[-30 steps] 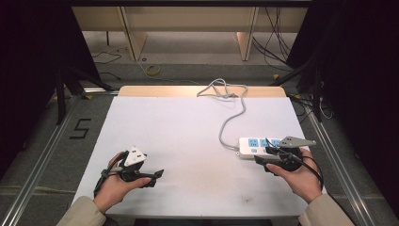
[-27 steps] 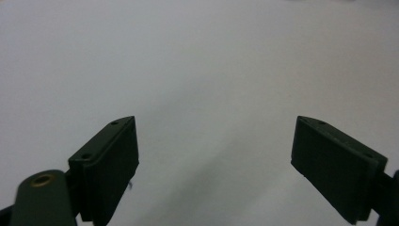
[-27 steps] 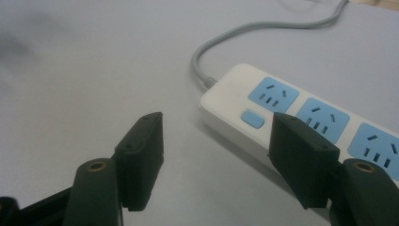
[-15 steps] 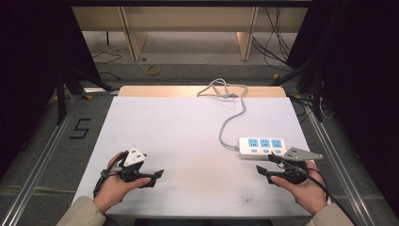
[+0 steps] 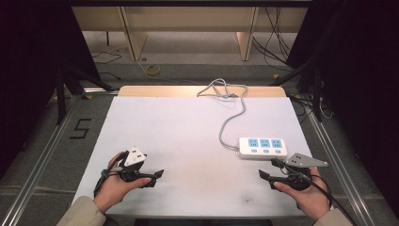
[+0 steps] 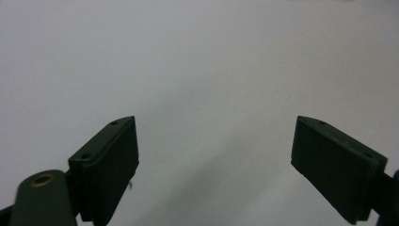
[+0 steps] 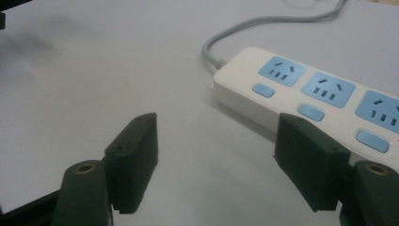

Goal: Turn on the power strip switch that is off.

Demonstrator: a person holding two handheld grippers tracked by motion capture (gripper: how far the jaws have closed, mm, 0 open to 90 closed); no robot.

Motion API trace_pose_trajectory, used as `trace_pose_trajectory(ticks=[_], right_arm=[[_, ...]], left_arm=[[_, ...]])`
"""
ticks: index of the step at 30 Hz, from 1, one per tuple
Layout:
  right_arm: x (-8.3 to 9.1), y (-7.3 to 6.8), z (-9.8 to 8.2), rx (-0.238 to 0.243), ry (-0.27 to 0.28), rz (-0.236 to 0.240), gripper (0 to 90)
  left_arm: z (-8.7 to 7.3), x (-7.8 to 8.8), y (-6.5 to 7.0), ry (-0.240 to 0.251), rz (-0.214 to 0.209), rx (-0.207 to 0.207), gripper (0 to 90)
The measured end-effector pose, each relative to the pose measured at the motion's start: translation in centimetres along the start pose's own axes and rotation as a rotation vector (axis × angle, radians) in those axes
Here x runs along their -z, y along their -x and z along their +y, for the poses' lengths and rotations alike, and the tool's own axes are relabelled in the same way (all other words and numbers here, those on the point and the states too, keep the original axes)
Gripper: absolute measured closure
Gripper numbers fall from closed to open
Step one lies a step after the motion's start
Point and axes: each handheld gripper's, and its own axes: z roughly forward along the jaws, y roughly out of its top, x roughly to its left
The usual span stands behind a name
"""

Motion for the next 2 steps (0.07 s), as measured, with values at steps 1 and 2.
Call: trace_pose_trajectory(ticks=[1,2], right_arm=[[0.03,0.03,-0.02,-0.002,0.004,-0.002,31.0],[0.09,0.07,-0.02,-0.001,0.005,-0.003,30.7]], left_arm=[[0.01,-0.03,0.01,-0.001,-0.001,-0.001,15.0],[0.03,-0.07,0.03,-0.001,-0.001,0.000,15.0]])
